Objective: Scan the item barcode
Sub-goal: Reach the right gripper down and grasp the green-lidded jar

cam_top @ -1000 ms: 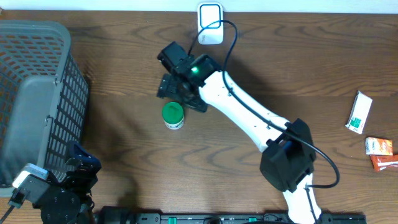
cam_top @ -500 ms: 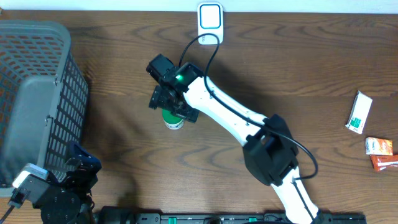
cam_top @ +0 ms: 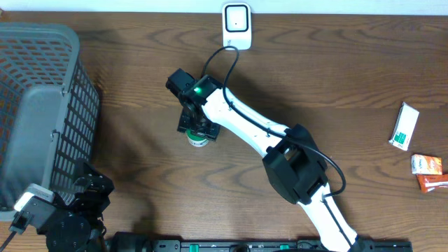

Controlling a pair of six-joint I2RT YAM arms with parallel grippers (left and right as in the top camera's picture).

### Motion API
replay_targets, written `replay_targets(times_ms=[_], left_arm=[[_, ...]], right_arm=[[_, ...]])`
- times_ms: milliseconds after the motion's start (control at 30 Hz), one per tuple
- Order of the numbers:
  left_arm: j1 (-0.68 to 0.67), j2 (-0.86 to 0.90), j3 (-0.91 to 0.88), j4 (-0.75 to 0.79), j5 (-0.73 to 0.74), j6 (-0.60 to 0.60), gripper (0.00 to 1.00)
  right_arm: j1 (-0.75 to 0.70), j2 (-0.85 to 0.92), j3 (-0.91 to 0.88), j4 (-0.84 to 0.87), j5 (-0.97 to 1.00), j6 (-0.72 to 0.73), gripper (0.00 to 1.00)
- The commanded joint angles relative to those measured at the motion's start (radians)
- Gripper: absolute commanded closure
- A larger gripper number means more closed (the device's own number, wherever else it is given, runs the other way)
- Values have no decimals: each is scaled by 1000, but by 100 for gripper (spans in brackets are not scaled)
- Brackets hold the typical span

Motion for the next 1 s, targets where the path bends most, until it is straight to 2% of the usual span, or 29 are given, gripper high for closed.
replay_targets(times_ms=[0,100,167,267,367,433,733,833,967], left_arm=[[3,-3,1,1,-6,-1,2],[3,-3,1,1,-6,-1,2],[3,-3,1,1,-6,-1,2],[3,-3,1,1,-6,-1,2],[3,-3,1,1,-6,-1,2],[3,-3,1,1,-6,-1,2],[3,-3,1,1,-6,-1,2],[3,-3,1,1,-6,-1,2],[3,-3,1,1,-6,-1,2]], right_arm=[[3,8,10,-4,3,-72,49],[3,8,10,-35,21,-96,56],[3,8,10,-53,34,-138,56],[0,8,10,-64,37,-288,50],[-14,8,12,-110,53,-413,60],[-32,8,19,-165,83,-441,61],[-127,8,53,-326,92,-660,57],[-142,8,53,-326,97,-675,57],[-138,8,52,-251,175,-674,49]])
